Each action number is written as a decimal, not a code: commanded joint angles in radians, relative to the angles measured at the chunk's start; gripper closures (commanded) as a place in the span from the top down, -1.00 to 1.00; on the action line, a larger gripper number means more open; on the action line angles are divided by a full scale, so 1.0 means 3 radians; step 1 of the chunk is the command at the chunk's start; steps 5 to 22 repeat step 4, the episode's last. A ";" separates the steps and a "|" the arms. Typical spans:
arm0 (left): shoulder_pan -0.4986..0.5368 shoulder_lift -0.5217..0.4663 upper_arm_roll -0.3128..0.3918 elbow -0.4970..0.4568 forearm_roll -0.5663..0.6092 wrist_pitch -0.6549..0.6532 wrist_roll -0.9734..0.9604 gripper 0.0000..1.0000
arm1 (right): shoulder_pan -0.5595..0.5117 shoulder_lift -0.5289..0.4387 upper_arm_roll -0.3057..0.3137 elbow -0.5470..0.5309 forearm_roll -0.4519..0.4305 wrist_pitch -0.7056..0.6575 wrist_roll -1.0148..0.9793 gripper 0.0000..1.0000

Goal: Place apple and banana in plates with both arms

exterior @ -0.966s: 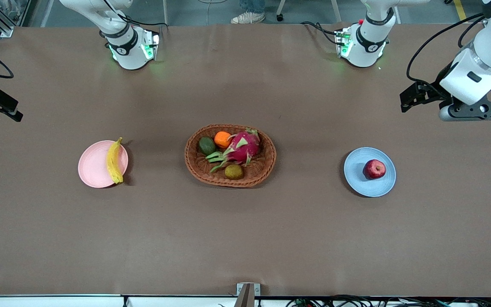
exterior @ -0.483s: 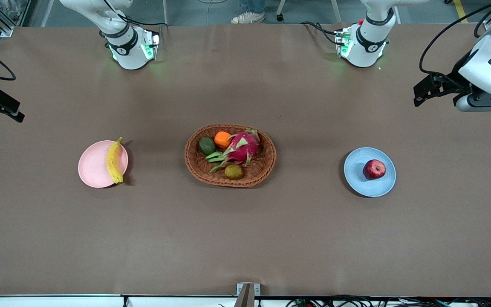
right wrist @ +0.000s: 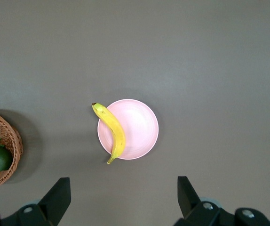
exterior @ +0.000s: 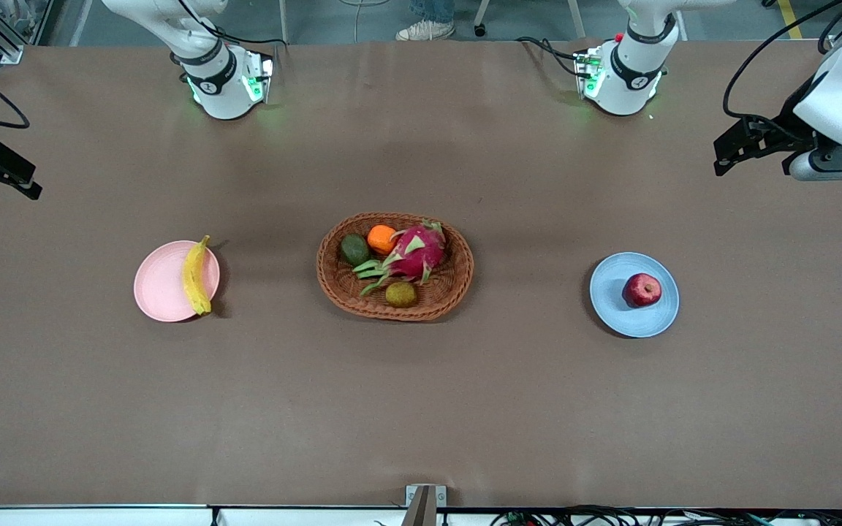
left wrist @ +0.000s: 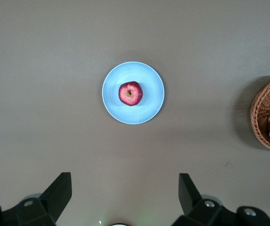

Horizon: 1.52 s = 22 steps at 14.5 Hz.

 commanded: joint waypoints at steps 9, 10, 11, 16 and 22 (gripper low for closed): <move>0.0030 -0.0027 0.0034 -0.0001 -0.0006 -0.0005 0.0042 1.00 | 0.0022 -0.0108 0.0001 -0.0129 -0.0052 0.0047 0.0011 1.00; 0.0030 -0.0027 0.0034 -0.0001 -0.0006 -0.0005 0.0042 1.00 | 0.0022 -0.0108 0.0001 -0.0129 -0.0052 0.0047 0.0011 1.00; 0.0030 -0.0027 0.0034 -0.0001 -0.0006 -0.0005 0.0042 1.00 | 0.0022 -0.0108 0.0001 -0.0129 -0.0052 0.0047 0.0011 1.00; 0.0030 -0.0027 0.0034 -0.0001 -0.0006 -0.0005 0.0042 1.00 | 0.0022 -0.0108 0.0001 -0.0129 -0.0052 0.0047 0.0011 1.00; 0.0030 -0.0027 0.0034 -0.0001 -0.0006 -0.0005 0.0042 1.00 | 0.0022 -0.0108 0.0001 -0.0129 -0.0052 0.0047 0.0011 1.00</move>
